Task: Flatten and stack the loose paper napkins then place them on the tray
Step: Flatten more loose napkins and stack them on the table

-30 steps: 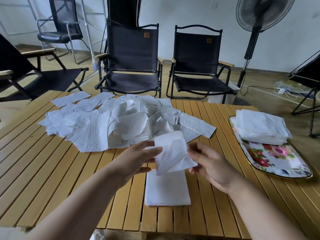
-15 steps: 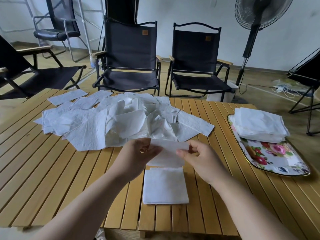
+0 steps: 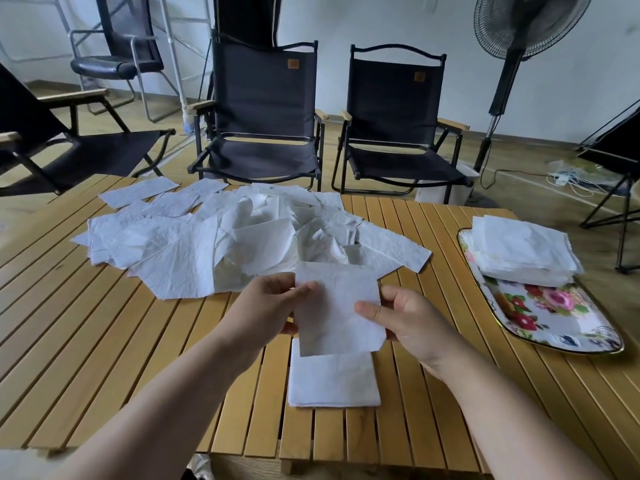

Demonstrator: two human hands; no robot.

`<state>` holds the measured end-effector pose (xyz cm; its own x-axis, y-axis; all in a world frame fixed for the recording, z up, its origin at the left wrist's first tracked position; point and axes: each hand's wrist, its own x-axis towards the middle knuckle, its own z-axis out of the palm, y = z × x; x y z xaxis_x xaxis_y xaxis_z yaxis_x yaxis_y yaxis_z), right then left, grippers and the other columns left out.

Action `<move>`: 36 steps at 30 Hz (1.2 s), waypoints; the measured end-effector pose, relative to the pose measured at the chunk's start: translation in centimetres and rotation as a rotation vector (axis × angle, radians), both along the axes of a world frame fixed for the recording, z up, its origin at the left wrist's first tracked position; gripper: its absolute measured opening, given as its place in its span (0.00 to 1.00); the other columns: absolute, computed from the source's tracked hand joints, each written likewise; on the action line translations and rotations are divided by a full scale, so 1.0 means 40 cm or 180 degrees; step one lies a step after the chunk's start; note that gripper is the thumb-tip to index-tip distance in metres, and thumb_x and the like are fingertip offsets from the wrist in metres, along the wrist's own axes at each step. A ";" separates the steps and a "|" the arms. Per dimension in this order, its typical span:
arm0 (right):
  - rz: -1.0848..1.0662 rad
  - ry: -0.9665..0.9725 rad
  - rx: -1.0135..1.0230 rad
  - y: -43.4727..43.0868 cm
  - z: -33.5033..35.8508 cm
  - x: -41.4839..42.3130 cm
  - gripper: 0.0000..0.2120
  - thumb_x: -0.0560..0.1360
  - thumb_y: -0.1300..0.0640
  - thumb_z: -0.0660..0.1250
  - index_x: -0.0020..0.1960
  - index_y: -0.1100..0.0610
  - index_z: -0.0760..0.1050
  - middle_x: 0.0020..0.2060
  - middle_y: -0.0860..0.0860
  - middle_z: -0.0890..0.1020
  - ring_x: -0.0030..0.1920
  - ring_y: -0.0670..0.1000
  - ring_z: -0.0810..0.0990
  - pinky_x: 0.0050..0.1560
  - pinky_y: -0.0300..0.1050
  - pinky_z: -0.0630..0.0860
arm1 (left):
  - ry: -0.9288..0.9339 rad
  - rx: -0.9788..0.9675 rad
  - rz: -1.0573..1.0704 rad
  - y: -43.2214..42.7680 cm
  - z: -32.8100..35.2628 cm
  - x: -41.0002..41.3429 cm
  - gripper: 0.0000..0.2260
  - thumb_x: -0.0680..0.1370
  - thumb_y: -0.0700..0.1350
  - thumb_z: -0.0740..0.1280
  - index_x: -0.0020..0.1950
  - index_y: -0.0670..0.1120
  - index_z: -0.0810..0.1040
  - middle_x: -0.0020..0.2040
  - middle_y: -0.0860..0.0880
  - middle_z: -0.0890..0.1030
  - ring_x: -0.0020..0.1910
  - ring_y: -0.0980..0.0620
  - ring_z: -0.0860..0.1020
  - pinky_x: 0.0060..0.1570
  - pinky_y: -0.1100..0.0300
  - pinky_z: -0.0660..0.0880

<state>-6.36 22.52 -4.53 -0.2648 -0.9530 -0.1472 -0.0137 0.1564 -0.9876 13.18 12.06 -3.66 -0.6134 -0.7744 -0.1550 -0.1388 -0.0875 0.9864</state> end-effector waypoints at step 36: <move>0.0646 0.2432 0.1028 0.002 -0.054 -0.042 0.04 0.75 0.52 0.73 0.44 0.50 0.79 0.40 0.44 0.79 0.36 0.41 0.74 0.37 0.35 0.69 | -0.2334 -0.1843 -0.1080 -0.019 -0.090 -0.017 0.07 0.77 0.50 0.71 0.53 0.50 0.80 0.52 0.53 0.80 0.49 0.54 0.77 0.49 0.61 0.77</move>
<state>-8.06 22.61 -6.70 -0.2307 -0.9347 -0.2703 -0.7162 0.3512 -0.6031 12.49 11.29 -7.28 -0.7202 -0.6517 -0.2378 -0.6600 0.5378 0.5246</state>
